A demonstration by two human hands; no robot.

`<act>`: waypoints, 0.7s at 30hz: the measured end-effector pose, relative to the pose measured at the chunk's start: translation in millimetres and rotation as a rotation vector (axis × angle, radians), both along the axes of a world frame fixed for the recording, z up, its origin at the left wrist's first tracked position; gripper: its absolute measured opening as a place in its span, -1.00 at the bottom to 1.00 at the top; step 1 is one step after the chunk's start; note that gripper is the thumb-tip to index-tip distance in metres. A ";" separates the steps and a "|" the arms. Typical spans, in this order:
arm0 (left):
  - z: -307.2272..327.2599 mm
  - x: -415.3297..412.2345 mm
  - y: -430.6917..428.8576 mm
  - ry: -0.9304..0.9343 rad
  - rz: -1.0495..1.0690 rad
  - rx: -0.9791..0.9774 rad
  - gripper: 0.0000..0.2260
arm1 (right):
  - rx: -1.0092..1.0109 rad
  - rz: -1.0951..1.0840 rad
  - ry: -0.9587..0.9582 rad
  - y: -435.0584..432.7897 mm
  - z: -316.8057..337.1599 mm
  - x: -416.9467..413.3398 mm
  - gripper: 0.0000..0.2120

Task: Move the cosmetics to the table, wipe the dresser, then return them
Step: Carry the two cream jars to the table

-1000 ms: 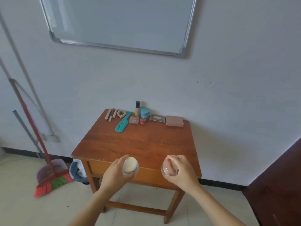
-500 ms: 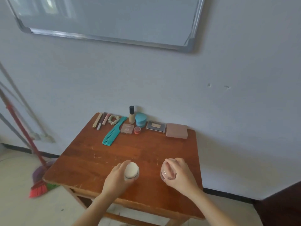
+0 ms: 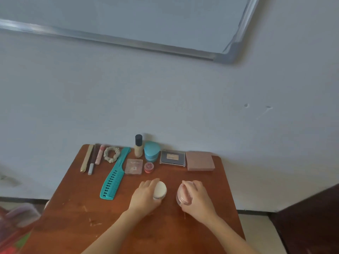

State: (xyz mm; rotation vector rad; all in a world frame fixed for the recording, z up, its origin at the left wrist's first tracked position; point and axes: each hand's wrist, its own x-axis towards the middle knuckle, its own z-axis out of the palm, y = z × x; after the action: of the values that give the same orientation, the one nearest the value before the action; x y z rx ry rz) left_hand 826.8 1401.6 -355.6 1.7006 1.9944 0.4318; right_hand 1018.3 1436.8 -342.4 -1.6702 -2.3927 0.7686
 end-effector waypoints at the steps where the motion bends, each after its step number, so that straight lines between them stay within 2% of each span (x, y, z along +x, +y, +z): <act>1: -0.5 -2.6 7.2 0.007 -0.016 0.000 -0.42 | -0.005 -0.008 -0.006 4.2 0.0 -3.9 -0.32; 12: -10.5 -0.4 58.0 0.037 -0.103 0.009 -0.42 | -0.020 0.033 -0.045 52.9 -0.7 -20.2 -0.30; 21: -9.5 -3.1 79.9 0.075 -0.119 0.049 -0.45 | 0.147 0.195 -0.145 89.1 -5.1 -28.7 -0.33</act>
State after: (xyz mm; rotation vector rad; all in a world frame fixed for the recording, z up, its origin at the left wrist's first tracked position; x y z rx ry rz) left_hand 823.7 1481.6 -365.1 1.8801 1.9366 0.3834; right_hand 989.7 1526.0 -347.5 -1.5010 -2.6680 0.4959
